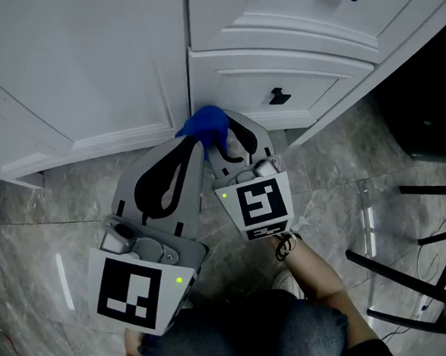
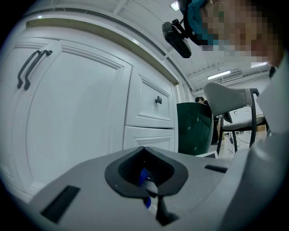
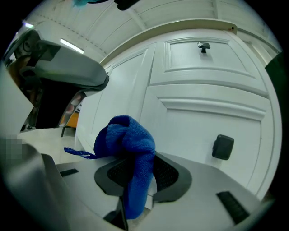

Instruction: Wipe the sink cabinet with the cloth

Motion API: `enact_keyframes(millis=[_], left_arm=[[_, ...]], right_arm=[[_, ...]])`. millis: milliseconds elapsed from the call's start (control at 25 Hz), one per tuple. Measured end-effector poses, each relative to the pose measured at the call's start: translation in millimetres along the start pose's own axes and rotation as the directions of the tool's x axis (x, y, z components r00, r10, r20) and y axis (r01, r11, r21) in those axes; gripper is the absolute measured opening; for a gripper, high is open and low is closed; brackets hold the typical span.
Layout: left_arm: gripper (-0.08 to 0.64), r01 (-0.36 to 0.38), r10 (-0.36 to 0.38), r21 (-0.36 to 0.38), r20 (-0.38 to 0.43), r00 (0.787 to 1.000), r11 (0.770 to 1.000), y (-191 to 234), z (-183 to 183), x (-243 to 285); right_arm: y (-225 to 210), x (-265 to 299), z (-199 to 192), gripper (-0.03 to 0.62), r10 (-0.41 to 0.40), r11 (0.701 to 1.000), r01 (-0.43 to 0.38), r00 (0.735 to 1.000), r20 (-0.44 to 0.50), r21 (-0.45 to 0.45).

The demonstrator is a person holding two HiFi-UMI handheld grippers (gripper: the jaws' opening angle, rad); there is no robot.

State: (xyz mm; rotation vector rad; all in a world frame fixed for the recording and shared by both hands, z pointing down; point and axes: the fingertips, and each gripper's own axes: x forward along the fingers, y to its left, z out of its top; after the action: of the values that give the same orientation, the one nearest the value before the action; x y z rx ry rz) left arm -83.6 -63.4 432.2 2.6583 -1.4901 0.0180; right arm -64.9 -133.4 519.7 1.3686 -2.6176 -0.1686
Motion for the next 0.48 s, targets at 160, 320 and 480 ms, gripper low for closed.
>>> enact_keyframes(millis=[160,320,480], left_arm=[[0.003,-0.001,0.001,-0.005,-0.001,1.0,1.0,1.1,-0.9,0.8],[0.003,0.008,-0.008,-0.007,-0.002,1.0,1.0,-1.1,-1.9,1.9],[0.003,0.005,-0.005,-0.006,-0.004,1.0,1.0,-1.5,-2.0,2.4]], right_arm=[[-2.0,2.6,-0.4,0.117,-0.004,1.0,0.004,1.0,0.004,-0.025],[-3.9,1.9,-0.9,0.117,0.0,0.999,0.0,1.0,0.008,-0.035],[-11.0,-1.6,-2.8,0.117,-0.023,0.999,0.024,1.0,0.008,-0.028]])
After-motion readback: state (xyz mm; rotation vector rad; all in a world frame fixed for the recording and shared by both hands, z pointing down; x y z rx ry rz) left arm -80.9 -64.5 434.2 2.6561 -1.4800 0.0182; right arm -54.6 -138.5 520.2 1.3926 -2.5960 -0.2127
